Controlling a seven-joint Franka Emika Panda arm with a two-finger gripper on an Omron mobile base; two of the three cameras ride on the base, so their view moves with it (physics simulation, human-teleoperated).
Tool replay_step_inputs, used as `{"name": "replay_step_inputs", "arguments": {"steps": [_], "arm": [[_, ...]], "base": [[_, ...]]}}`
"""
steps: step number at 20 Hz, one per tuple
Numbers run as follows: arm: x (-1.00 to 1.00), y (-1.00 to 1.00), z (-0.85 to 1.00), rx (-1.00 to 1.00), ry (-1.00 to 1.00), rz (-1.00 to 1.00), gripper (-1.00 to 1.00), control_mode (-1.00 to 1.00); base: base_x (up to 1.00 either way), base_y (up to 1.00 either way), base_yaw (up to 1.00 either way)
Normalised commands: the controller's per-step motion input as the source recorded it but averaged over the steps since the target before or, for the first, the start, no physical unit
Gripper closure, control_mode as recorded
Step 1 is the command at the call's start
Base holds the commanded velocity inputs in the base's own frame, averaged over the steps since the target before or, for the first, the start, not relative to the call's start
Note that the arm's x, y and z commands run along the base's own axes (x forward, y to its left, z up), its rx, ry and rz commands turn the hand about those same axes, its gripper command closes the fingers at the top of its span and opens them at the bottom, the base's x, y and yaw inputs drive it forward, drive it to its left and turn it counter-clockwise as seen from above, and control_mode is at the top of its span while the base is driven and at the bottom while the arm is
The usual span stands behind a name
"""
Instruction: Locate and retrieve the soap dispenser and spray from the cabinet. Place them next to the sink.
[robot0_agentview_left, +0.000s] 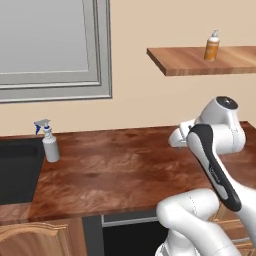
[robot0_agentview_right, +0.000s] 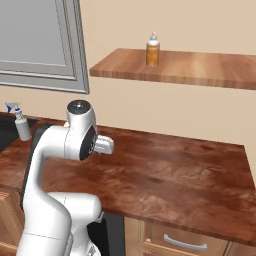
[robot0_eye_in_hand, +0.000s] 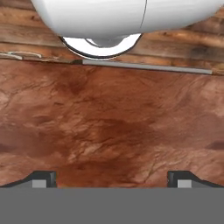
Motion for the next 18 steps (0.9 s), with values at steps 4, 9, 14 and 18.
{"name": "replay_step_inputs", "arguments": {"steps": [4,9,14,18], "arm": [[0.0,-0.16,0.6,-0.09,-0.1,-0.1,-1.0,-1.0],[0.1,-0.21,0.51,-0.19,-0.02,-0.23,-1.0,-1.0],[0.12,-0.03,0.39,-0.16,-0.05,-0.33,-1.0,-1.0],[0.26,-0.05,0.37,-0.08,-0.14,-0.27,-1.0,-1.0]], "base": [[0.0,0.0,0.0],[0.0,0.0,0.0],[0.0,0.0,0.0],[0.0,0.0,0.0]]}}
